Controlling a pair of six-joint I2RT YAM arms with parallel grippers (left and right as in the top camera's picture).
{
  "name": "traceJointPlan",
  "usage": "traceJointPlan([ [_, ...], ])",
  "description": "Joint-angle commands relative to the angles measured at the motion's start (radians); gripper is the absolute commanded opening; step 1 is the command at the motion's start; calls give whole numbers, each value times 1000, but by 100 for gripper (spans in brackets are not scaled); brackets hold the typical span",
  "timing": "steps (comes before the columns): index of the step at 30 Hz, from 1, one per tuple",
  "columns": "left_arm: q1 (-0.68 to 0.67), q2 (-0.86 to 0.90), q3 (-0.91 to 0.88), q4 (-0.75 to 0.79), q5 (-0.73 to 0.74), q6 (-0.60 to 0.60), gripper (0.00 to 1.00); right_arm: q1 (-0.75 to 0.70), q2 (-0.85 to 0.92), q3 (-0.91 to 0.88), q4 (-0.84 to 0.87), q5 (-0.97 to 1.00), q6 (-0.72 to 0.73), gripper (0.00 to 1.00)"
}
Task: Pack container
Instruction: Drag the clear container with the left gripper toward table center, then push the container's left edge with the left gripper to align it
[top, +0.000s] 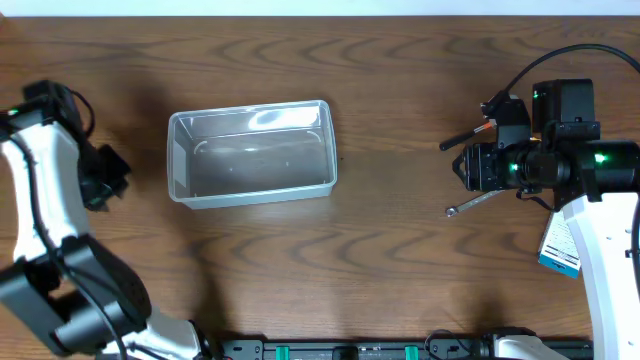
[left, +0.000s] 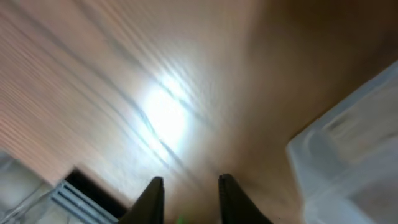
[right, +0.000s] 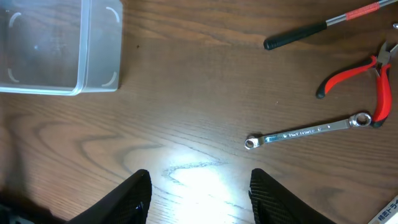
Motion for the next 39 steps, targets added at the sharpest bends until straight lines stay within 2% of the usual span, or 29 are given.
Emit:
traceJointPlan([
  [1,-37,51,-58,2,70,0,20,-5,-6,19,0,4,-21,54],
  [12,-252,63,-123,142,87,18,20,-5,-6,19,-2,4,-35,55],
  [24,-438,63,-123,208,88,9,20,-5,-6,19,-1,7,-34,55],
  [32,-508,63,-123,363,121,10,20,-5,-6,19,-1,8,-34,55],
  [39,-513,63,-123,489,110,10,20,-5,-6,19,-1,8,-35,55],
])
